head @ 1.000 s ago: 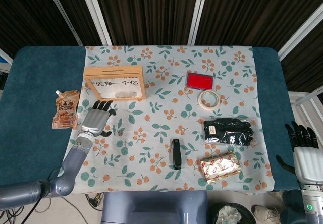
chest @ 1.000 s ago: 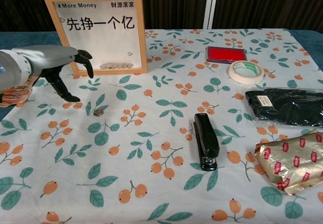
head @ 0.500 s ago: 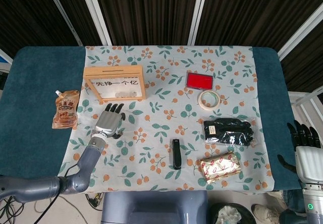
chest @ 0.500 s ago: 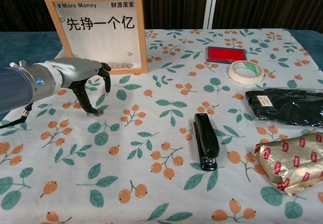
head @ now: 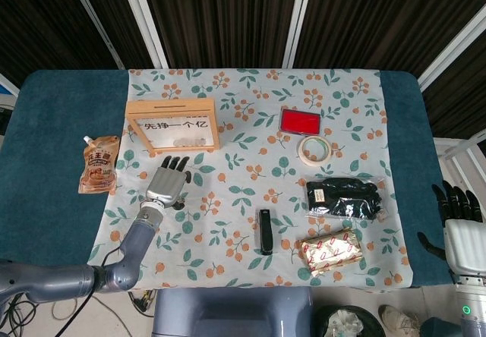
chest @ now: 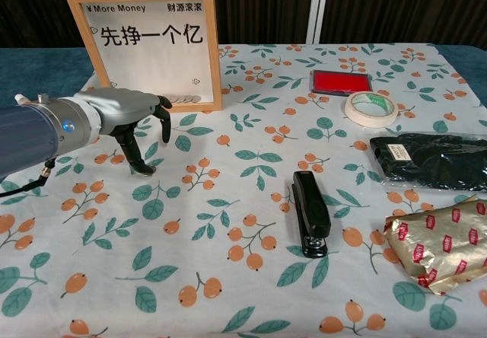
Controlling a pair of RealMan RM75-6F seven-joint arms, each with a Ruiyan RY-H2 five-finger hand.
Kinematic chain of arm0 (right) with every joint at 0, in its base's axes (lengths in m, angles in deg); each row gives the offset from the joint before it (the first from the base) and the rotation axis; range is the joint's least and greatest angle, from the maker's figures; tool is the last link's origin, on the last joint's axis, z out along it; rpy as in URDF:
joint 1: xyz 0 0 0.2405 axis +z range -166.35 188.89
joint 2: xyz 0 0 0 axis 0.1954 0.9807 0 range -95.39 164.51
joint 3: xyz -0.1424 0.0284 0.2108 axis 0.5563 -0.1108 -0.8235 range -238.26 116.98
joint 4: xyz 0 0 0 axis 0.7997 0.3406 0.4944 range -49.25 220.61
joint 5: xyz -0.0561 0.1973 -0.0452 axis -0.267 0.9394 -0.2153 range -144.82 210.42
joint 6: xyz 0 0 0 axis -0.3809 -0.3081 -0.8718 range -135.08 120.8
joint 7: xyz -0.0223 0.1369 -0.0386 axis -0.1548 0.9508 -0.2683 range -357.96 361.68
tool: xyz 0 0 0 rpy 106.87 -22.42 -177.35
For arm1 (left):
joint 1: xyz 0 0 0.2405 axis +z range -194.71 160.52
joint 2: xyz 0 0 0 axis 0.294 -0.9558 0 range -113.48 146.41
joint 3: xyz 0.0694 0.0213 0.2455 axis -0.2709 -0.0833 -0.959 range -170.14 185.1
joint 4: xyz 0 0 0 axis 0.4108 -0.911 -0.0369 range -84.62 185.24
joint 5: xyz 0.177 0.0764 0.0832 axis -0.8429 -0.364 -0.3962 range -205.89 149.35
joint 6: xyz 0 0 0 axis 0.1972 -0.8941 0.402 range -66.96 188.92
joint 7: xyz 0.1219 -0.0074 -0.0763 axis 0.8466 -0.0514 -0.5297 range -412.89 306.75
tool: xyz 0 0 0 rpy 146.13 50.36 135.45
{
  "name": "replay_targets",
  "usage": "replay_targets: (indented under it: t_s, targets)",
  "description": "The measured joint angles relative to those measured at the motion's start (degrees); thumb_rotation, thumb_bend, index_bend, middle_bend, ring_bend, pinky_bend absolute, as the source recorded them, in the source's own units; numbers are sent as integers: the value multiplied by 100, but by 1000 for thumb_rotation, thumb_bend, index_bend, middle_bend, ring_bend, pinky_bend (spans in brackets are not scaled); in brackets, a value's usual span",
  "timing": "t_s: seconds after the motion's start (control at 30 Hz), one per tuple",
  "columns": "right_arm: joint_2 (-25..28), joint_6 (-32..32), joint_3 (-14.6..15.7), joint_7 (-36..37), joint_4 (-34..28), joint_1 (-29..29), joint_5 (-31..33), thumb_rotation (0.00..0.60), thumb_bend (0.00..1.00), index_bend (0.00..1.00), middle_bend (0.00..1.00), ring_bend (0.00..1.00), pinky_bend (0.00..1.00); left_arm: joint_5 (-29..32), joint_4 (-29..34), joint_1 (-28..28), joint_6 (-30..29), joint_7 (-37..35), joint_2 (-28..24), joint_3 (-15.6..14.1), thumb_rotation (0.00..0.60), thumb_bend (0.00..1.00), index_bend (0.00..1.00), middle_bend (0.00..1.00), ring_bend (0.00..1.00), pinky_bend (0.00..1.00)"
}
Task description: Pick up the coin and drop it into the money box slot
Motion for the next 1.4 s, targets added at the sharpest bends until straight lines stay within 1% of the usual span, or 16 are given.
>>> replay_targets:
  t_s: [0.27,0.9,1.4]
  targets:
    - [-23,15,-6,-30,0,8,23,600,299,0,0,0,0,35,-68,-23,-99,56,15,-83,600,136,393,0,0,0]
    - [-51,49,-12,-77,-7,23,62,600,300,0,0,0,0,60,-225,-99,-54,25,89,-184,600,136,406,0,0,0]
    - [-53,67,-18,-110,-31,27,95,600,300,0,0,0,0,-58,-290,-139,5,21,154,-302,600,144,462,0,0,0]
